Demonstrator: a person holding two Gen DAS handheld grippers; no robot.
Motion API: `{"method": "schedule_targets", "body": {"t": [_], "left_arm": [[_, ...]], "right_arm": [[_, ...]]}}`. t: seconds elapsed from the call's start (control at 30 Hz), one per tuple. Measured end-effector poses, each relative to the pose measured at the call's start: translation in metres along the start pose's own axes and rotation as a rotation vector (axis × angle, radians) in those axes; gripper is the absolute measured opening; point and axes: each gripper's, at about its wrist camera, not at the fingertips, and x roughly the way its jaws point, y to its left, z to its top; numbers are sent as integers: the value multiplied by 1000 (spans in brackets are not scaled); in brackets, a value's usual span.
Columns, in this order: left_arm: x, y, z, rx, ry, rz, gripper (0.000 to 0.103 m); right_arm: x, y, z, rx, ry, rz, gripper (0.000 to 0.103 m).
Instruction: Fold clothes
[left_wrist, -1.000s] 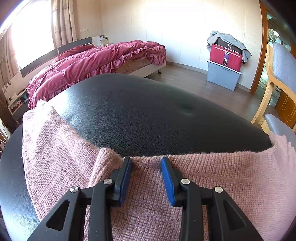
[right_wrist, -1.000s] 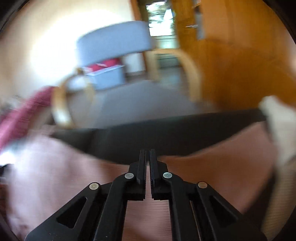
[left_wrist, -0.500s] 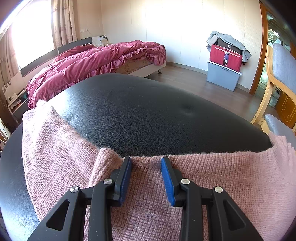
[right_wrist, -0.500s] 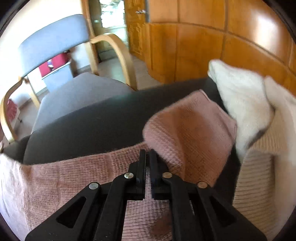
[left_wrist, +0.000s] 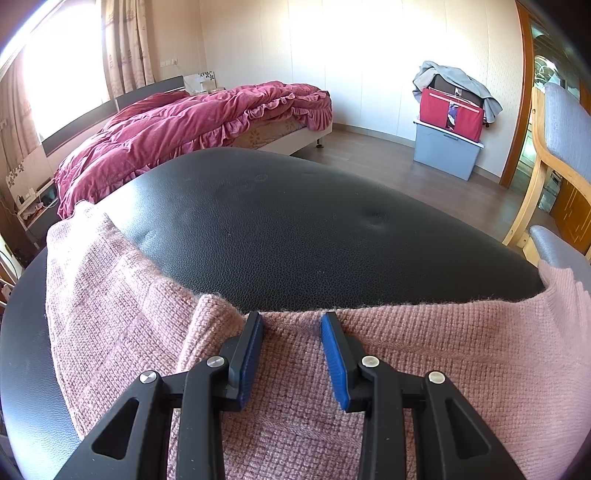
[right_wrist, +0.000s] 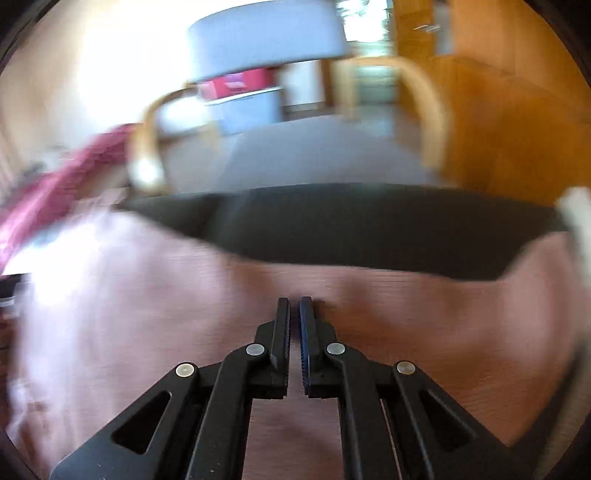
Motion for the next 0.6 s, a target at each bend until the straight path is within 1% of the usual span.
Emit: {"method": "schedule_targets", "body": {"t": [0.03,0.1,0.2,0.27,0.33,0.37,0.4,0.47,0.5,0.53,0.6], "left_arm": [[0,0,0,1,0,2,34],[0,-1,0,4,-1,6,34],[0,-1,0,9,-2,11,34],[0,-2,0,12,-2,15,34],[-1,-2,0,15,-3,19,34],[-1,-2,0,16,-3,20,34],[-1,-2,1,18,-3,22,34],[-1,-3,0,18,-4,23,34],[-1,-2,0,16,-4,20,34],[-1,-2,0,14,-4,18,34],[-1,-2,-1,10,-5,13,34]], "right_arm": [[-1,-6,0,20,-1,-18,4],[-2,-10,-1,43,-1,-21,4],[-4,4,-2,-25,-6,-88,5],[-2,9,-2,-73,-26,-98,6],[-20,16,2,-48,-75,-26,6],[-30,27,3,-51,-86,48,6],[-38,44,5,-71,-84,144,7],[-54,76,8,-111,-81,335,12],[-58,96,5,-151,-65,381,22],[-58,118,-1,-206,-38,390,28],[-49,153,-17,-280,33,400,28]]}}
